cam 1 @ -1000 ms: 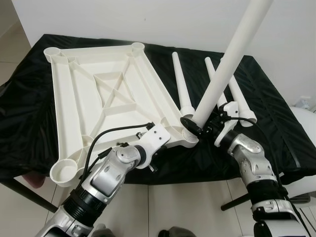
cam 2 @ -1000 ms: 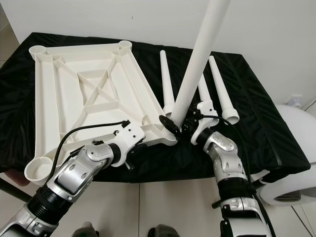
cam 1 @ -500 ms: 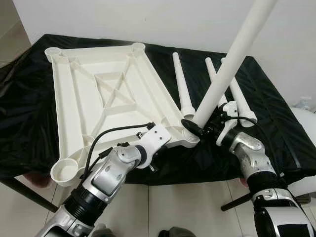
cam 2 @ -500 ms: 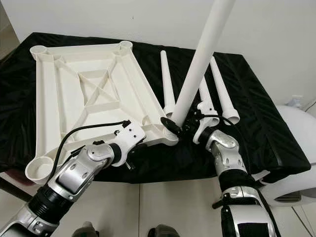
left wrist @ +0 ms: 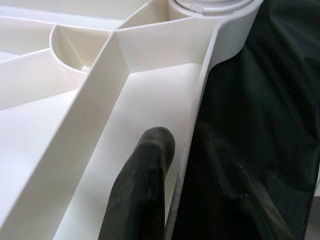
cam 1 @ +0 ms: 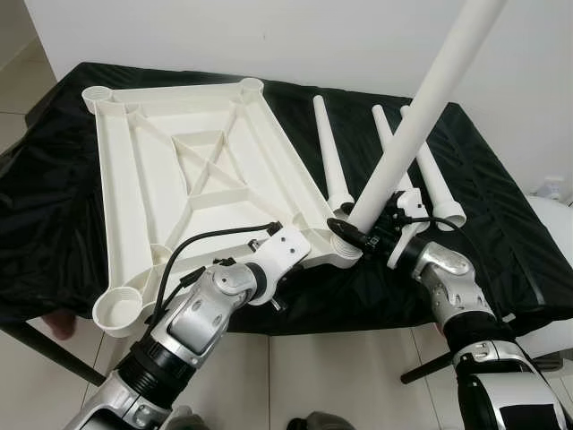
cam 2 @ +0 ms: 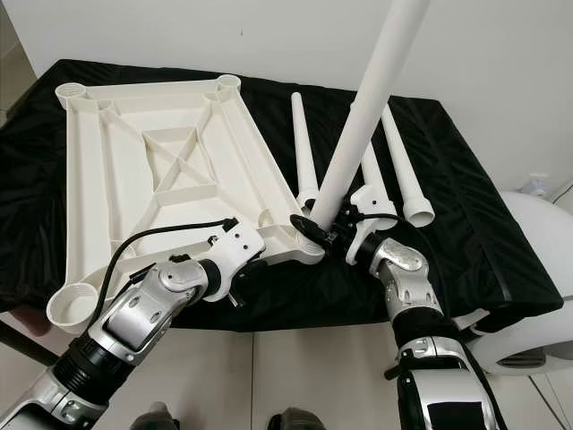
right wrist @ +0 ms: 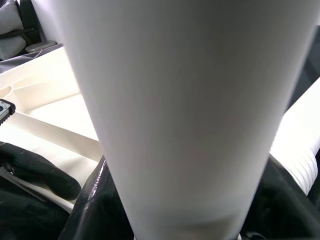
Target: Building children table
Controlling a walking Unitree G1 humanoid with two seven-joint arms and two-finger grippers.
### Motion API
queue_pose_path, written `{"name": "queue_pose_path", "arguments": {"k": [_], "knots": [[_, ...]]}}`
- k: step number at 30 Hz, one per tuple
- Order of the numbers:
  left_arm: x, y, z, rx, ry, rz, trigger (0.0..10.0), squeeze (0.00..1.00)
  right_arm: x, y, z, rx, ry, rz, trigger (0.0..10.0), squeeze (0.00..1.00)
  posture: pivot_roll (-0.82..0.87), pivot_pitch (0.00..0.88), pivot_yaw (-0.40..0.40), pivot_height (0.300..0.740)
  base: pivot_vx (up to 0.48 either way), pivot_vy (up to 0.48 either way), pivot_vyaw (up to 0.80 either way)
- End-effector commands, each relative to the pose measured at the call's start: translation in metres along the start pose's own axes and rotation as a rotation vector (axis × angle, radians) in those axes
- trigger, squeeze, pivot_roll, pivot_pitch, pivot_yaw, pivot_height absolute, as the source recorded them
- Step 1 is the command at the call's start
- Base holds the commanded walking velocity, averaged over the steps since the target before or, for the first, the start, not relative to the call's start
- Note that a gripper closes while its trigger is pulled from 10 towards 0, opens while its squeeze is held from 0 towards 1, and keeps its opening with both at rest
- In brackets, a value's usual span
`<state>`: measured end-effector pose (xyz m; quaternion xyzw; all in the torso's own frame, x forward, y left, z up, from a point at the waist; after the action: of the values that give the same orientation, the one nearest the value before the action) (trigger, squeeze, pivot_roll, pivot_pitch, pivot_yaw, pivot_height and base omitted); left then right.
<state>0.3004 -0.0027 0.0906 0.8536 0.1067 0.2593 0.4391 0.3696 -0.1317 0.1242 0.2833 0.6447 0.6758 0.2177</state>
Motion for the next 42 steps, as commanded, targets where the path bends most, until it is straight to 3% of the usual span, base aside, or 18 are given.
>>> {"name": "queue_pose_path", "arguments": {"k": [1,11,26,28,37,39,42], "knots": [[-0.016,0.002,0.003,-0.010,-0.081,0.006,10.0,0.00,-0.010,-0.015,-0.008,0.056,-0.067,0.017,10.0,0.00,0.00,0.000,-0.086,0.740,0.000,0.000,0.00],[-0.017,0.001,0.002,-0.009,-0.080,0.003,10.0,0.00,-0.010,-0.016,-0.005,0.042,-0.128,0.020,10.0,0.00,0.00,0.000,-0.090,0.740,0.000,0.000,0.00],[-0.017,-0.001,0.000,-0.003,-0.077,-0.010,10.0,0.00,-0.001,0.018,0.012,-0.204,-0.423,0.078,10.0,0.00,0.00,0.014,-0.090,0.740,0.000,0.000,0.00],[-0.018,-0.001,0.000,-0.003,-0.076,-0.011,10.0,0.00,0.002,0.024,0.014,-0.257,-0.518,0.111,10.0,0.00,0.01,0.014,-0.090,0.740,0.000,0.000,0.00],[-0.017,-0.001,0.000,-0.003,-0.075,-0.012,10.0,0.00,0.001,0.026,0.011,-0.284,-0.677,0.127,10.0,0.00,0.01,0.013,-0.092,0.740,0.000,0.000,0.00],[-0.017,-0.001,0.000,-0.004,-0.074,-0.013,10.0,0.00,0.000,0.024,0.005,-0.262,-0.808,0.109,10.0,0.00,0.01,0.014,-0.096,0.740,0.000,0.000,0.00],[-0.017,-0.001,0.000,-0.004,-0.074,-0.013,10.0,0.00,0.000,0.024,0.005,-0.262,-0.808,0.109,10.0,0.00,0.01,0.014,-0.096,0.740,0.000,0.000,0.00]]}}
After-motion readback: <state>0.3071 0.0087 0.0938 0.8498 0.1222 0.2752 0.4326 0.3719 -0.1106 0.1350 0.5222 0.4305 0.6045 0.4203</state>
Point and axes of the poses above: a point about 5 cm out from each wrist's last joint towards the gripper, its own z axis pointing out of the wrist towards the gripper, its own y axis along the axis of the wrist's last joint, x = y × z, the point moved 6 cm from there along z, pointing out of the wrist towards the gripper, and after that the axes turned 11 degrees about z, right-handed, at the moved point
